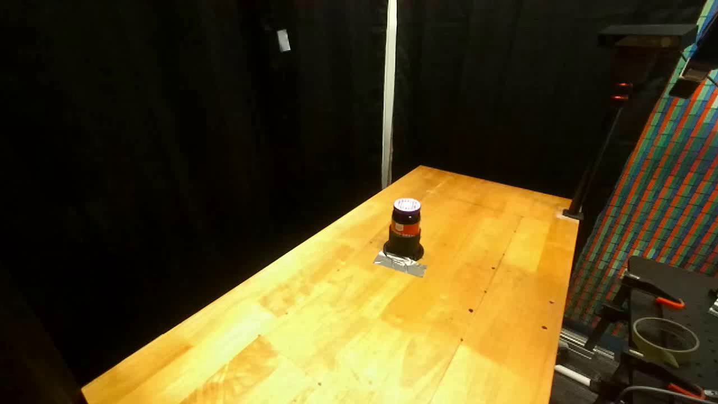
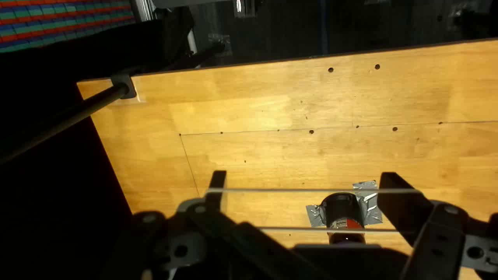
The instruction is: Put the elastic around the bottle
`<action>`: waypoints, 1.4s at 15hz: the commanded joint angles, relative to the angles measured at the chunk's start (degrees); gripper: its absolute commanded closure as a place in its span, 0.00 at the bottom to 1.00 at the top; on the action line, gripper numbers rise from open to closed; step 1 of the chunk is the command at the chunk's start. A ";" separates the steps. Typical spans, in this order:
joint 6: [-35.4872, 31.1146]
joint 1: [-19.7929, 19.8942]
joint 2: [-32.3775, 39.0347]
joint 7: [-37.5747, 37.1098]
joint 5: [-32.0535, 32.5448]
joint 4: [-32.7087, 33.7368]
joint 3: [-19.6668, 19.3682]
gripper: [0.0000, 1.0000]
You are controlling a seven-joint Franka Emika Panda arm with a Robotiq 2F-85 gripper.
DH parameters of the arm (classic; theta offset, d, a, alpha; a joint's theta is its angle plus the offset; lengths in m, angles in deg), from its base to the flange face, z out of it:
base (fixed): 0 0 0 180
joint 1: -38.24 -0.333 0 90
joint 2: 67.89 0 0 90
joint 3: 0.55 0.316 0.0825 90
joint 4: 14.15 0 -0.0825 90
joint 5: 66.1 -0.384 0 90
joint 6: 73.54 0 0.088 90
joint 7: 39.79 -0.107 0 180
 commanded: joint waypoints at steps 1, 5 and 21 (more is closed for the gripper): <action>0.17 -0.46 0.13 -0.32 0.30 0.36 -0.29 0.00; -0.30 -0.43 0.98 0.32 0.42 0.84 -0.64 0.00; -21.80 -4.18 55.46 22.92 -10.46 22.76 -10.52 0.00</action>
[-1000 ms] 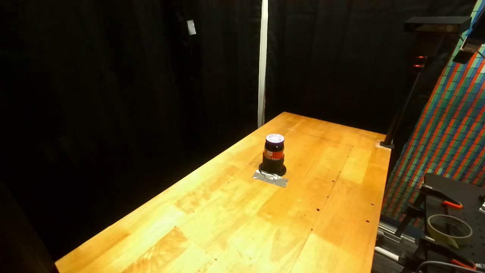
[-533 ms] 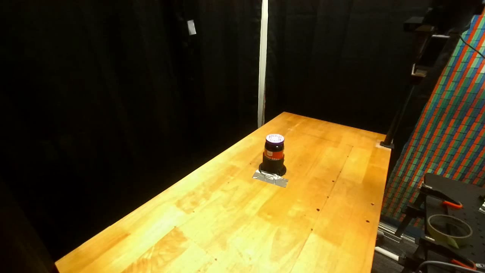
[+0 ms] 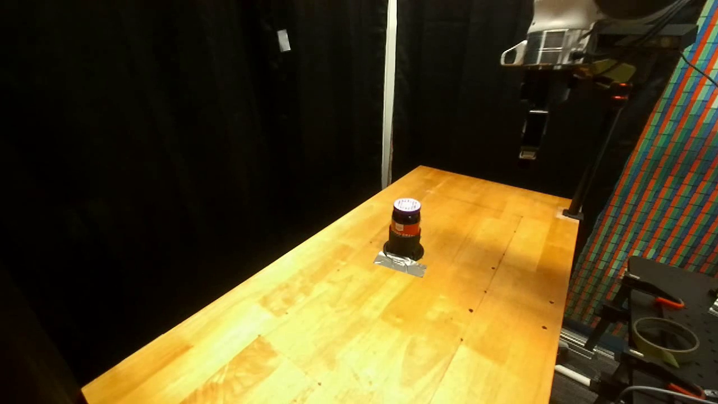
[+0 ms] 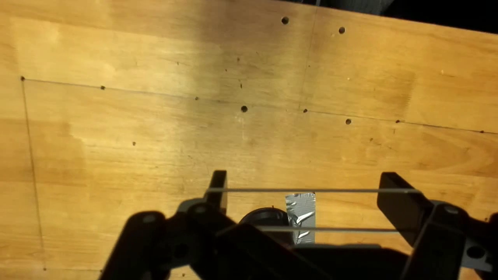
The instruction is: Put the elastic around the bottle
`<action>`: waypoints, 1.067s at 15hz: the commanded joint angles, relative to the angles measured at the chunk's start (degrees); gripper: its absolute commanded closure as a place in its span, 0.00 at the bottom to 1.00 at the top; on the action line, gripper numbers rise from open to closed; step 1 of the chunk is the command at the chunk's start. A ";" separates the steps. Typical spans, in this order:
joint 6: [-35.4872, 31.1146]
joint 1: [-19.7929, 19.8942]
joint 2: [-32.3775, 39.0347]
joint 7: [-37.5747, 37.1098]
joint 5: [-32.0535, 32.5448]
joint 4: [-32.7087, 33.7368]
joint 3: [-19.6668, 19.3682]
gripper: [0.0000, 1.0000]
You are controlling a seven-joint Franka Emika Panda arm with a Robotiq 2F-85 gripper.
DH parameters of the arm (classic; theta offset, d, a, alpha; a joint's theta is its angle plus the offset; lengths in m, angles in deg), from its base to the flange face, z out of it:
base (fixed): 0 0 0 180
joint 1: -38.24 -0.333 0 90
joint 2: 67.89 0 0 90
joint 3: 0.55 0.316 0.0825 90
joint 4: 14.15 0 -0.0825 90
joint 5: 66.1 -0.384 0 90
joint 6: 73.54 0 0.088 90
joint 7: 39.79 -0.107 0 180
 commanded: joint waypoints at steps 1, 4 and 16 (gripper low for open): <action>-1.96 -0.41 14.91 2.35 -1.62 12.63 0.88 0.00; -3.29 0.07 25.31 2.23 -0.30 22.55 2.08 0.00; -0.11 0.77 51.06 2.45 0.20 52.53 4.13 0.00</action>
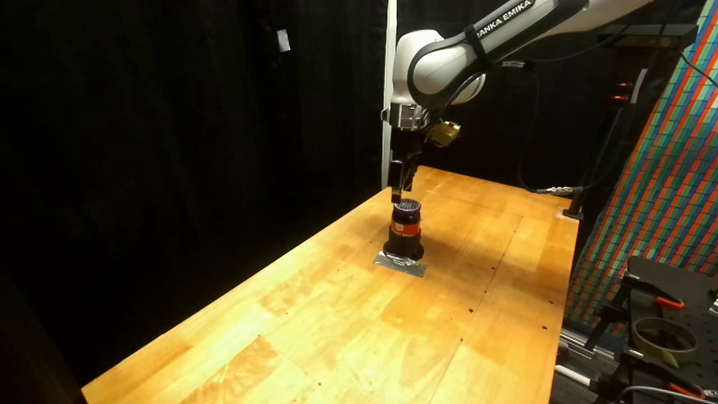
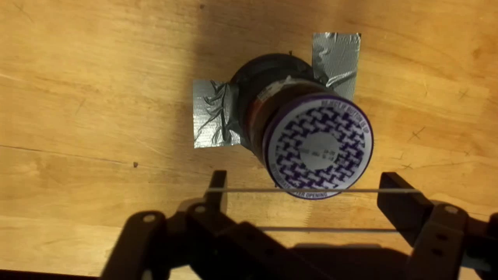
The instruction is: Put the elastic around the bottle
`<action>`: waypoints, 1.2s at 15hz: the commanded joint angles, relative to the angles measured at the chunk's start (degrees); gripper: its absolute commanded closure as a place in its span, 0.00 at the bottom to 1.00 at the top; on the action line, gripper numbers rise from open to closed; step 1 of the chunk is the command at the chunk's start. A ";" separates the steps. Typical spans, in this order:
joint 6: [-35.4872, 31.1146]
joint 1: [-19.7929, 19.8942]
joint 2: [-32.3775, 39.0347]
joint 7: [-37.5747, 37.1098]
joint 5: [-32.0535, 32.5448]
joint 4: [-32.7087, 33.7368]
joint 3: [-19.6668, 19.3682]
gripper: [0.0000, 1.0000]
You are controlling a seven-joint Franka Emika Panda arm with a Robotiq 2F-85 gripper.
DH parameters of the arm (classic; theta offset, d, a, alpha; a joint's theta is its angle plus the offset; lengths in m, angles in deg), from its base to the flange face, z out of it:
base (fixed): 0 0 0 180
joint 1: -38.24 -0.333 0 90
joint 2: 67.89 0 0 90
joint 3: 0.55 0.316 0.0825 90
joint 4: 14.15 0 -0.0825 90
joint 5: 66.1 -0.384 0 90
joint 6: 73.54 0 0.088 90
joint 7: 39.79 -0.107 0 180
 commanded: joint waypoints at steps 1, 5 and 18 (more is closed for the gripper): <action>3.70 0.54 4.97 -0.12 0.65 7.92 1.06 0.00; 9.63 0.77 7.82 0.49 0.08 12.23 1.70 0.00; 13.73 -0.37 10.39 -0.58 1.82 13.06 1.56 0.00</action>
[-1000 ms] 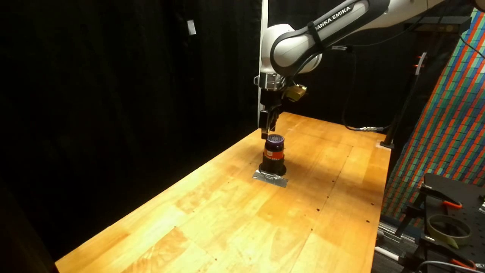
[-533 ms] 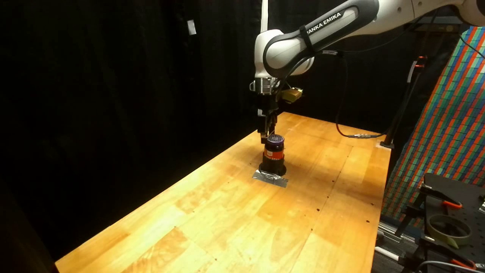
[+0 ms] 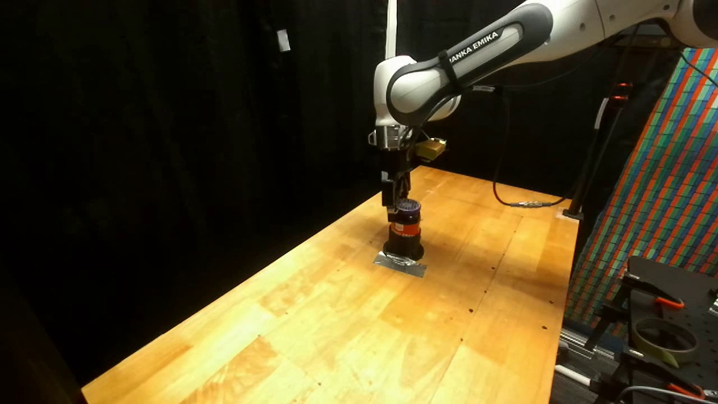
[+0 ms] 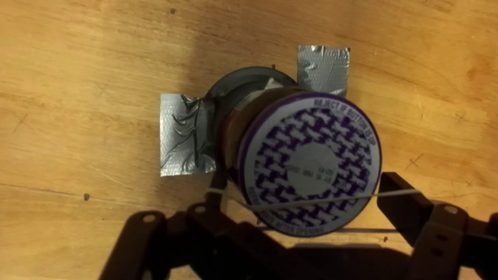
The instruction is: Put the elastic around the bottle
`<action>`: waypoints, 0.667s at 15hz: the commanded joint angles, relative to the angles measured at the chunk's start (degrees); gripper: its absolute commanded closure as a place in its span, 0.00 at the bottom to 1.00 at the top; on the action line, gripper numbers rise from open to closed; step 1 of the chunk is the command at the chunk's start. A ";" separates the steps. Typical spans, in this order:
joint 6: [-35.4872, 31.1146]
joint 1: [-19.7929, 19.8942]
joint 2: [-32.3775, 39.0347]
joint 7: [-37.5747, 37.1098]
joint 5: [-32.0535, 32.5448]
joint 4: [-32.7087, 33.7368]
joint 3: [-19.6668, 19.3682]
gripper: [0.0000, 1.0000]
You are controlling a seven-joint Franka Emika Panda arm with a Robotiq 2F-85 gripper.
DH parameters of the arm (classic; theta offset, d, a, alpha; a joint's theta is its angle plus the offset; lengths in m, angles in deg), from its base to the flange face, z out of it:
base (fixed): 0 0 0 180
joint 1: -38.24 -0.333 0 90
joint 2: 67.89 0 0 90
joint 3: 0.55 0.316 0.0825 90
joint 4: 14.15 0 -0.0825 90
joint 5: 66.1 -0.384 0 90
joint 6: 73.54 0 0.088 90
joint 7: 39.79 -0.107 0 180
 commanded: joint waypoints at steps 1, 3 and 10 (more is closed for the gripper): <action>4.78 -0.61 -0.15 -0.88 2.39 0.33 -0.40 0.00; 5.74 -1.17 -2.08 -1.92 4.43 -2.66 -1.16 0.00; 0.00 -1.46 -13.98 -4.78 10.08 -20.42 -2.04 0.00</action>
